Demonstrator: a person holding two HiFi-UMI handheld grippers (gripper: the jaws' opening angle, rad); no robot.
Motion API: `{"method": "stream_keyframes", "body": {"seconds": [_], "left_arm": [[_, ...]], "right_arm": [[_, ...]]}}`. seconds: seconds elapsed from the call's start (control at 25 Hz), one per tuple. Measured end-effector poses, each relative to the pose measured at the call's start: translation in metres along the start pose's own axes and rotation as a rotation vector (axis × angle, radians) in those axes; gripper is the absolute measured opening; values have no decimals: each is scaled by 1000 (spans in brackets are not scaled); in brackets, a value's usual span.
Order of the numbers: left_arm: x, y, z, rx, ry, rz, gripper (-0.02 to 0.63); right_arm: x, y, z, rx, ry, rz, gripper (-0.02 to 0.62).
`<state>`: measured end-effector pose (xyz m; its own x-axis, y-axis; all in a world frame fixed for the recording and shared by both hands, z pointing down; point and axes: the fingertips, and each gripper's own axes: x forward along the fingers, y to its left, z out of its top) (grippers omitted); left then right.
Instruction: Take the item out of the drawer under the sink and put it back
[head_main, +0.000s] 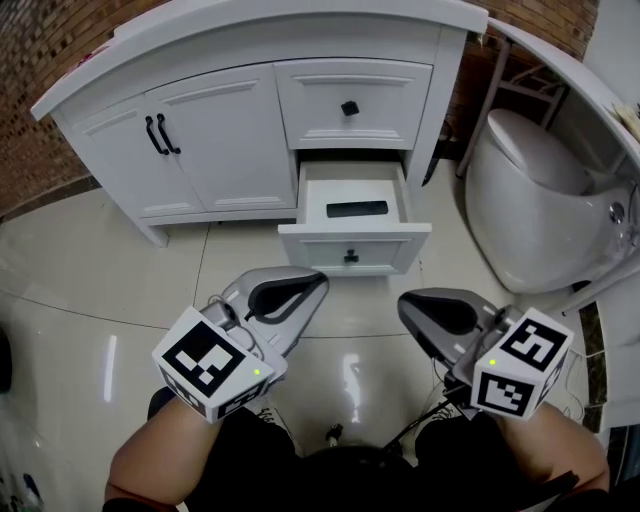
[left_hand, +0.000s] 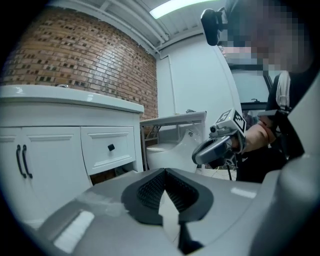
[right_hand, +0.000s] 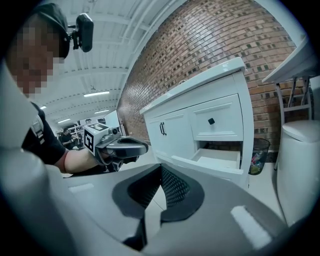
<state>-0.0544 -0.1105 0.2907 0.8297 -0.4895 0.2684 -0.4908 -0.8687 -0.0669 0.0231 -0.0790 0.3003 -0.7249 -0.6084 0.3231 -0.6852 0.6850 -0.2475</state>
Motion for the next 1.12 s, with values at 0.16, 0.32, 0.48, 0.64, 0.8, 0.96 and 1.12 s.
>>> {"method": "stream_keyframes", "body": {"seconds": [0.16, 0.32, 0.48, 0.64, 0.8, 0.96, 1.12], "left_arm": [[-1, 23, 15, 53, -13, 45, 5], [-4, 47, 32, 83, -16, 72, 5], [4, 66, 47, 190, 11, 93, 5], [23, 75, 48, 311, 27, 59, 6], [41, 85, 42, 364, 55, 26, 44], [66, 103, 37, 402, 100, 22, 76], [92, 124, 30, 415, 132, 23, 130]], "right_arm": [[5, -4, 9, 15, -19, 0, 3], [8, -9, 15, 18, -36, -5, 3], [11, -8, 17, 17, -29, 15, 3], [14, -4, 17, -4, -22, 37, 3], [17, -3, 15, -3, -6, 49, 3], [18, -8, 14, 9, -2, 52, 3], [19, -11, 16, 10, -1, 67, 3]]}}
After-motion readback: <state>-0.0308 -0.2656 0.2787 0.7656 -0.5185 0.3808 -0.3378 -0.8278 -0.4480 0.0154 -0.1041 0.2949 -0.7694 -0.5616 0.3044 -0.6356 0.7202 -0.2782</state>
